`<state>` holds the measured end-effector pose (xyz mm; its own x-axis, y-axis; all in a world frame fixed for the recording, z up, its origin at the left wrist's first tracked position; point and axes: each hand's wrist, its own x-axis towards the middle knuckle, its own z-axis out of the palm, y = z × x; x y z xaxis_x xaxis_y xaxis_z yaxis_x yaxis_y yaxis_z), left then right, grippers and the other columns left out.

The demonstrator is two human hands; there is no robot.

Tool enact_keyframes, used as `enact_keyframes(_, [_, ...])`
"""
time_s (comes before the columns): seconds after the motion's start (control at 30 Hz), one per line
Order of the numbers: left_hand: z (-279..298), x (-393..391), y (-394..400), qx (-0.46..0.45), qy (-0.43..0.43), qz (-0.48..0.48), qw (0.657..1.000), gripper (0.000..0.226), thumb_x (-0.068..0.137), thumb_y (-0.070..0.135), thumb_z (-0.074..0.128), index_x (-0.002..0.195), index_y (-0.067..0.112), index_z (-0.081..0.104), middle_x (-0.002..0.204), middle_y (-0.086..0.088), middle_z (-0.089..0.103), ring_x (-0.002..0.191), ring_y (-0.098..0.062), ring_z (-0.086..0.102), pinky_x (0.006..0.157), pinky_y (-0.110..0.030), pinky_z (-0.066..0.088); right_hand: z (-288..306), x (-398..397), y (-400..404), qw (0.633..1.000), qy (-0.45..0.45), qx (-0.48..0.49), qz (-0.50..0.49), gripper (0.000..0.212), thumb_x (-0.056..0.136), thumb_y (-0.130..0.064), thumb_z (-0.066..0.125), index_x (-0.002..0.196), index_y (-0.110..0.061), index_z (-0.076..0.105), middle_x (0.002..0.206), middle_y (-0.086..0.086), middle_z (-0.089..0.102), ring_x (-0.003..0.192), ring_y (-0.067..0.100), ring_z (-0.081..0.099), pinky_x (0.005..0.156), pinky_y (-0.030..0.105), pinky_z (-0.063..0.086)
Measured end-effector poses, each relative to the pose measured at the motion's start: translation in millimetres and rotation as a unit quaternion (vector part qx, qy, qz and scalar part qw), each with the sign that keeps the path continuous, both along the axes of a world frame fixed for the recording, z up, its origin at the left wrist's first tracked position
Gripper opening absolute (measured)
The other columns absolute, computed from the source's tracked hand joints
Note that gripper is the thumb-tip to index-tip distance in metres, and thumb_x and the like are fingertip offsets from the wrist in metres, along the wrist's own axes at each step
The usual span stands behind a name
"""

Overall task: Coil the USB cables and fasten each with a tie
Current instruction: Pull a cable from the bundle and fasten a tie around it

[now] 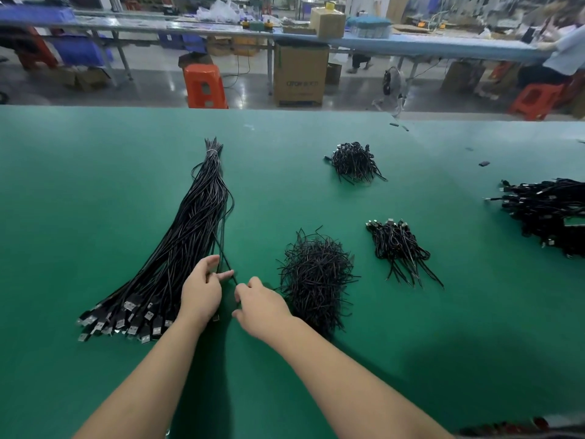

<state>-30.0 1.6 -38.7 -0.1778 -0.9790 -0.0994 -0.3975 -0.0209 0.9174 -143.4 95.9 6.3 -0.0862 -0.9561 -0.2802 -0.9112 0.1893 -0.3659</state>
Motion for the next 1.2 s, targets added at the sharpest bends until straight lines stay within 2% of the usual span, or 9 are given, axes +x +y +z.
enact_keyframes(0.07, [1.3, -1.0, 3.5, -0.017, -0.010, -0.007, 1.000, 0.047, 0.098, 0.001, 0.041, 0.135, 0.029, 0.053, 0.114, 0.027, 0.061, 0.084, -0.007, 0.072, 0.066, -0.021, 0.051, -1.5, -1.5, -2.1, 1.000, -0.013, -0.009, -0.013, 0.028, 0.101, -0.028, 0.056, 0.124, -0.011, 0.053, 0.122, 0.013, 0.050, 0.106, 0.038, 0.059, 0.087, 0.044, 0.048])
enact_keyframes(0.2, [3.2, -0.8, 7.6, -0.054, -0.023, -0.013, 0.998, 0.055, 0.097, -0.003, 0.044, 0.139, 0.029, 0.055, 0.115, 0.009, 0.070, 0.053, -0.004, 0.060, 0.053, -0.017, 0.049, -4.1, -7.0, 0.0, 0.998, -0.051, -0.013, -0.026, 0.019, 0.097, -0.021, 0.052, 0.115, -0.015, 0.056, 0.117, 0.011, 0.054, 0.104, 0.035, 0.059, 0.088, 0.041, 0.049])
enact_keyframes(0.33, [5.8, -3.2, 9.6, -0.076, -0.056, -0.048, 0.994, 0.057, 0.095, -0.007, 0.045, 0.140, 0.025, 0.057, 0.138, -0.002, 0.061, 0.122, -0.019, 0.060, 0.108, -0.034, 0.044, 4.7, -14.9, 5.4, 0.994, -0.103, -0.030, -0.036, 0.020, 0.094, -0.020, 0.050, 0.111, -0.017, 0.058, 0.111, 0.007, 0.061, 0.096, 0.028, 0.059, 0.082, 0.036, 0.049])
enact_keyframes(0.63, [2.0, -3.8, 7.5, -0.120, -0.126, -0.117, 0.978, 0.051, 0.096, 0.009, 0.059, 0.145, 0.023, 0.051, 0.156, -0.001, 0.041, 0.143, -0.015, 0.038, 0.112, -0.019, 0.023, 59.6, -43.6, 51.7, 0.970, -0.242, 0.033, 0.020, 0.018, 0.083, -0.016, 0.056, 0.090, -0.027, 0.068, 0.070, -0.013, 0.063, 0.056, 0.011, 0.055, 0.062, 0.030, 0.053])
enact_keyframes(0.77, [-1.3, -6.7, 7.7, -0.136, -0.149, -0.118, 0.972, 0.042, 0.102, 0.021, 0.054, 0.144, 0.021, 0.053, 0.157, 0.001, 0.038, 0.143, -0.016, 0.037, 0.113, -0.024, 0.025, 90.8, -53.8, 72.2, 0.911, -0.402, 0.058, 0.067, 0.022, 0.086, -0.008, 0.057, 0.085, -0.025, 0.071, 0.071, -0.003, 0.065, 0.062, 0.014, 0.063, 0.069, 0.029, 0.056])
enact_keyframes(0.93, [-4.6, -12.6, 14.1, -0.179, -0.185, -0.125, 0.958, 0.033, 0.102, 0.018, 0.052, 0.132, 0.012, 0.063, 0.147, -0.009, 0.052, 0.140, -0.025, 0.043, 0.117, -0.038, 0.030, 116.8, -78.7, 79.3, 0.746, -0.663, -0.057, 0.002, 0.029, 0.093, 0.006, 0.052, 0.097, -0.009, 0.075, 0.086, 0.012, 0.070, 0.074, 0.022, 0.069, 0.076, 0.032, 0.059])
enact_keyframes(1.07, [-9.9, -18.6, 33.0, -0.267, -0.282, -0.140, 0.911, 0.025, 0.101, 0.022, 0.054, 0.117, 0.011, 0.070, 0.127, -0.005, 0.067, 0.133, -0.026, 0.051, 0.119, -0.047, 0.026, 124.3, -99.5, 74.8, 0.691, -0.698, -0.164, -0.092, 0.017, 0.084, -0.006, 0.068, 0.099, -0.006, 0.076, 0.088, 0.013, 0.071, 0.079, 0.021, 0.069, 0.078, 0.031, 0.059])
enact_keyframes(1.13, [-4.8, -18.1, 45.4, -0.279, -0.258, -0.133, 0.915, 0.025, 0.102, 0.030, 0.050, 0.100, 0.016, 0.071, 0.103, 0.003, 0.071, 0.112, -0.020, 0.061, 0.102, -0.041, 0.043, 128.1, -112.3, 71.8, 0.653, -0.715, -0.203, -0.147, 0.015, 0.082, -0.009, 0.069, 0.095, -0.006, 0.078, 0.083, 0.011, 0.070, 0.073, 0.019, 0.067, 0.072, 0.029, 0.059])
enact_keyframes(1.2, [7.6, -17.5, 57.4, -0.263, -0.247, -0.150, 0.921, 0.043, 0.102, 0.047, 0.035, 0.073, 0.022, 0.055, 0.072, 0.010, 0.059, 0.077, -0.010, 0.056, 0.065, -0.030, 0.043, 132.1, -125.4, 68.9, 0.614, -0.727, -0.242, -0.191, 0.015, 0.084, -0.013, 0.068, 0.093, -0.006, 0.078, 0.079, 0.008, 0.068, 0.069, 0.016, 0.064, 0.067, 0.028, 0.058])
